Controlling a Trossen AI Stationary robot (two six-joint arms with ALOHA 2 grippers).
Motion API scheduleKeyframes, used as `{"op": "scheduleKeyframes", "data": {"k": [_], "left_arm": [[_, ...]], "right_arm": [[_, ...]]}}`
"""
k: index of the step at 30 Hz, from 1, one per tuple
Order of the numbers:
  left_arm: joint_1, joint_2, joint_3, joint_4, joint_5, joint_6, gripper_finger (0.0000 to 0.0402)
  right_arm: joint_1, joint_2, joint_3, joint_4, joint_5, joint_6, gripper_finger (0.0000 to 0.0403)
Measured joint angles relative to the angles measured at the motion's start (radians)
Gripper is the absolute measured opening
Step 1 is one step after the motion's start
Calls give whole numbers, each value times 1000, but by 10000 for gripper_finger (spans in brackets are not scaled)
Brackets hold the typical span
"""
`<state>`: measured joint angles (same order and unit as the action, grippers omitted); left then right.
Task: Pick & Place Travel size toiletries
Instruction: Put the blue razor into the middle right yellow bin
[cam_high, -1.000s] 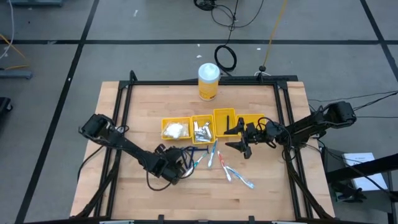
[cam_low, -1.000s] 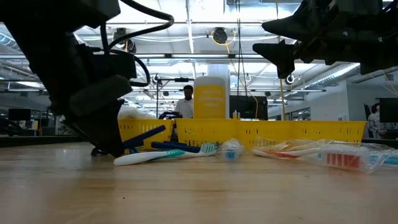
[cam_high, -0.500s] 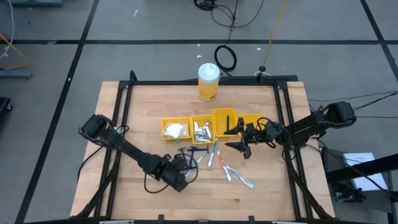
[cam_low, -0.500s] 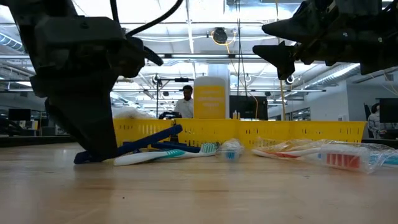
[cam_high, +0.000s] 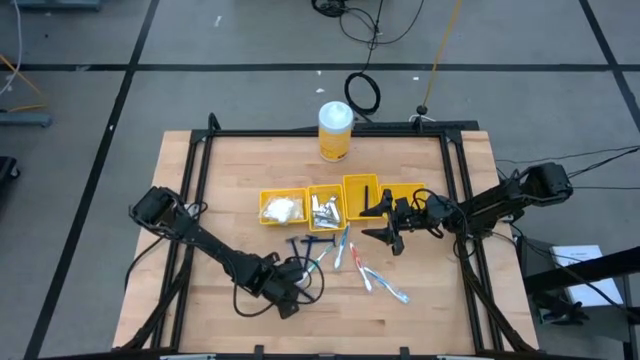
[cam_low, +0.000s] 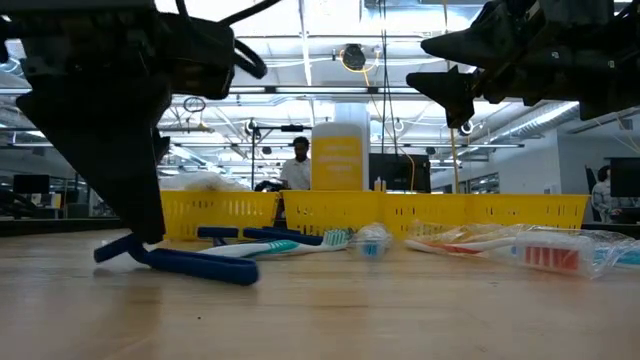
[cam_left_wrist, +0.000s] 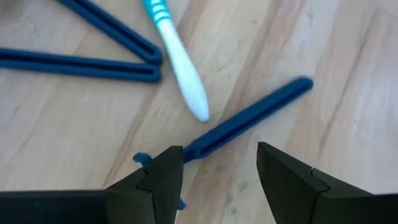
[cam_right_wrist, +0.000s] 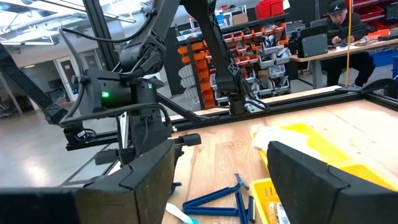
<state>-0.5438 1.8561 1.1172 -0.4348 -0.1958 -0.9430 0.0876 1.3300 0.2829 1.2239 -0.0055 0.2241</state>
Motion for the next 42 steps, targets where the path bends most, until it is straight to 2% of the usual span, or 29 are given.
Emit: {"op": "scheduleKeyframes", "data": {"k": [4,14,25,31,34,38,42], "left_arm": [[2,0,0,3,-7,87,202],[0,-3,0,27,-14,482,202],[7,57,-12,104,17,566,202],[6,73,-10,77,50,470,202],[4,74,-10,48,71,406,187],[-7,75,-10,16,72,310,128],[-15,76,-12,22,21,100,55]], "right_arm": [[0,0,0,-1,0,0,242],[0,0,0,-2,0,0,242],[0,0,0,-2,0,0,242],[0,0,0,-2,-1,0,242],[0,0,0,-2,-1,0,242],[0,0,0,-2,-2,0,242],[0,0,0,-3,-1,0,242]]}}
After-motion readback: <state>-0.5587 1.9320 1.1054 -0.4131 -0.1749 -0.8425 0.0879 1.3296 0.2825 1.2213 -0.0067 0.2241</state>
